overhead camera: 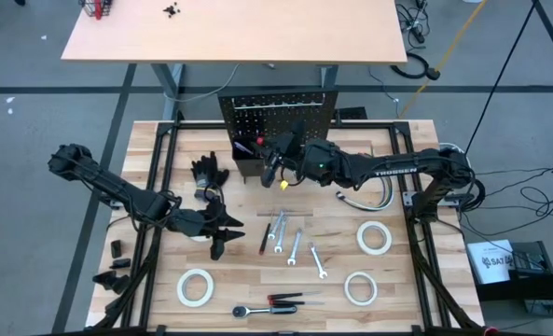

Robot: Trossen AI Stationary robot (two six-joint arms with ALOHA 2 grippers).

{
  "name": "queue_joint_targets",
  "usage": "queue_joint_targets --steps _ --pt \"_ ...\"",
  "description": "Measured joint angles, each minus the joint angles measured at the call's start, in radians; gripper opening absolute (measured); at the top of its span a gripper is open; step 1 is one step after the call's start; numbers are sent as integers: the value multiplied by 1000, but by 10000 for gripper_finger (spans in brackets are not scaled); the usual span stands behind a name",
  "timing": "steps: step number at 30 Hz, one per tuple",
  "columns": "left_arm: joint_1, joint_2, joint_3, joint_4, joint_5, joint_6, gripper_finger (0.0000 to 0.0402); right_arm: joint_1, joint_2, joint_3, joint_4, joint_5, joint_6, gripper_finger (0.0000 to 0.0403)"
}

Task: Hang tools onto peg board
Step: Put the nut driver into the black bin on the peg board

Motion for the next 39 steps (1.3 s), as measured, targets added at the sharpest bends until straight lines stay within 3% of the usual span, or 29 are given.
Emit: queue_joint_targets --steps 7,12,21,29,33,37,39 --pt "0 0 0 0 0 0 143 0 0 0 -24 1 28 178" --pt "0 0 0 0 0 0 143 0 -7 0 -2 1 9 220" --pt "0 0 -2 -4 0 0 143 67 -91 1 -28 -16 -36 219" --pt "-6 45 -3 -8 -2 1 143 181 -141 1 -625 -345 225 217" --pt "11 129 -3 17 -23 -46 143 248 -86 -8 -837 -309 348 217" --pt "54 253 -3 36 1 -255 143 294 -51 -33 -871 -169 457 217" --pt "65 313 -3 72 48 -282 143 305 -41 -43 -877 -100 507 217"
